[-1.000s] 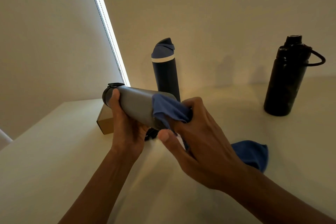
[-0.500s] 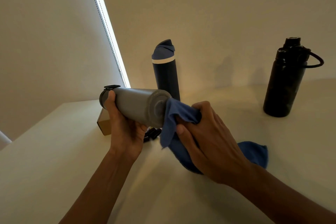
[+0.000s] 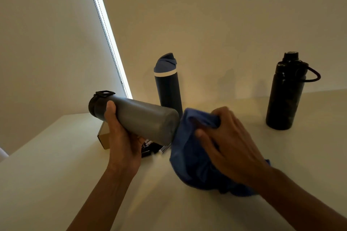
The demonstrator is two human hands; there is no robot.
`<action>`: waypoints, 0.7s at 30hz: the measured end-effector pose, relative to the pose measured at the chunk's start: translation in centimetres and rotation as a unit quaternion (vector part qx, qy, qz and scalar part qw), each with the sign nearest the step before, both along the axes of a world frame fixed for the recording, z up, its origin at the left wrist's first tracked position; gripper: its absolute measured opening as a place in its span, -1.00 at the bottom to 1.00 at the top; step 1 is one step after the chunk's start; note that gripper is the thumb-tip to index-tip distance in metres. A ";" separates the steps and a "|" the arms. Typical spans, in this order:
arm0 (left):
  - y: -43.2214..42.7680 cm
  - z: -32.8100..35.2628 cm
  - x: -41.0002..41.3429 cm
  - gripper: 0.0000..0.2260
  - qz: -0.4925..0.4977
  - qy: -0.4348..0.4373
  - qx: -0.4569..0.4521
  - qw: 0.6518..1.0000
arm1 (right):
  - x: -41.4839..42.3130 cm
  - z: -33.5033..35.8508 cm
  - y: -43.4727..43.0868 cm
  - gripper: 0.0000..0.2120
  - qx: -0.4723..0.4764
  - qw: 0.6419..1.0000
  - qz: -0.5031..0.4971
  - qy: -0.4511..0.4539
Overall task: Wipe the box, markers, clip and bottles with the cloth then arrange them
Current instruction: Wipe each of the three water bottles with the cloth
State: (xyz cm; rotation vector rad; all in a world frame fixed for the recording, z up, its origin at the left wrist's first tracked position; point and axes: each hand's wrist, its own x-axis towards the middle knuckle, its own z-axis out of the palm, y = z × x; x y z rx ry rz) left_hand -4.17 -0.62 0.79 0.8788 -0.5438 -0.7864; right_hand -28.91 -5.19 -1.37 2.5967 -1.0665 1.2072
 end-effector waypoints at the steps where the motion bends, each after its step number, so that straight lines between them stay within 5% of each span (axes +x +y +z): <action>1: -0.1 0.0 -0.2 -0.46 0.002 -0.017 0.003 1.000 | -0.6 0.5 -1.0 -0.64 0.007 0.999 -0.043 -0.027; 6: -0.2 0.8 -2.7 -0.78 0.069 -0.165 0.040 0.983 | -5.2 2.5 -2.5 -0.65 -0.001 0.989 -0.063 -0.138; 13: -3.2 1.8 -5.8 -0.24 0.104 -0.393 0.087 0.909 | -7.8 0.2 -4.5 -0.39 0.090 0.985 -0.099 -0.111; 16: -5.8 2.5 -7.7 -0.44 0.082 -0.457 0.073 0.883 | -8.2 -0.8 -5.4 -0.39 0.123 0.984 -0.106 -0.067; 21: -10.9 2.3 -9.6 -0.37 0.081 -0.532 0.096 0.837 | -8.4 -1.5 -5.8 -0.37 0.143 0.982 -0.117 -0.037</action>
